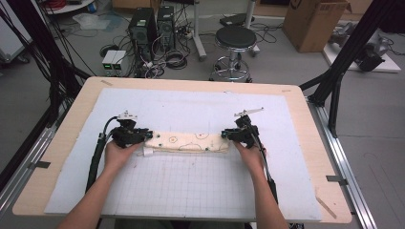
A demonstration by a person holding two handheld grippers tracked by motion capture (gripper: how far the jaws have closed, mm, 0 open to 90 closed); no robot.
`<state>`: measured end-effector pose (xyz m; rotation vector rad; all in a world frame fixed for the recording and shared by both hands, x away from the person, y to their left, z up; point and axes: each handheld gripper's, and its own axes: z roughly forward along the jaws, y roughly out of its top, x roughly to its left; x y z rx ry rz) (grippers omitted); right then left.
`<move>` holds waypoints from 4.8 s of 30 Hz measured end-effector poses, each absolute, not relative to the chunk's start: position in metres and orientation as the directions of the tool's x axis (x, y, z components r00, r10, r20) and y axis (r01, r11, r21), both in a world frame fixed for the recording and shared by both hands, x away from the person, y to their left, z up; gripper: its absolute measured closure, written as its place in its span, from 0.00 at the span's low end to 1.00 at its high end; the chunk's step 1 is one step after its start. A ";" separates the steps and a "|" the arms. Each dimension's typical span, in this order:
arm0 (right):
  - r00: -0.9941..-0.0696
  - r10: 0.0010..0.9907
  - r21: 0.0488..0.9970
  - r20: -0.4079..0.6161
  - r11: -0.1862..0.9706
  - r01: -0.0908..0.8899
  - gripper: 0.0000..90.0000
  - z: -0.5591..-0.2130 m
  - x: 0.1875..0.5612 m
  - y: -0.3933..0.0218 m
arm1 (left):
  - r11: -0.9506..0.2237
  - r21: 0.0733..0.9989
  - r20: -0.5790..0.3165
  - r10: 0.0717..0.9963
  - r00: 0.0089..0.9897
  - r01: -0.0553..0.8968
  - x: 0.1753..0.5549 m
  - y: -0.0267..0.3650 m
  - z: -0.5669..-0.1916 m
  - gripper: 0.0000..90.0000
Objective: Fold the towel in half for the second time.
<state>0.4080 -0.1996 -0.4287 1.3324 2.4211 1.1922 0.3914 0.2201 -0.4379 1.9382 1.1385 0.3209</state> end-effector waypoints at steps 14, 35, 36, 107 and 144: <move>-0.620 0.738 0.741 0.266 0.256 0.621 0.60 -0.415 0.400 -0.202 | -0.189 0.803 -0.227 0.780 0.583 0.565 0.384 0.227 -0.423 0.62; -0.607 0.746 0.754 0.274 0.226 0.617 0.25 -0.403 0.390 -0.204 | -0.171 0.833 -0.220 0.770 0.599 0.526 0.375 0.227 -0.410 0.46; -0.604 0.749 0.753 0.271 0.226 0.618 0.25 -0.402 0.389 -0.204 | -0.173 0.833 -0.219 0.769 0.600 0.525 0.374 0.227 -0.410 0.45; -0.621 0.756 0.792 0.207 0.244 0.560 0.14 -0.396 0.343 -0.219 | -0.258 0.849 -0.131 0.743 0.656 0.462 0.322 0.237 -0.396 0.34; -0.632 0.752 0.804 0.187 0.253 0.539 0.13 -0.410 0.298 -0.243 | -0.239 0.866 -0.119 0.756 0.644 0.440 0.278 0.257 -0.407 0.29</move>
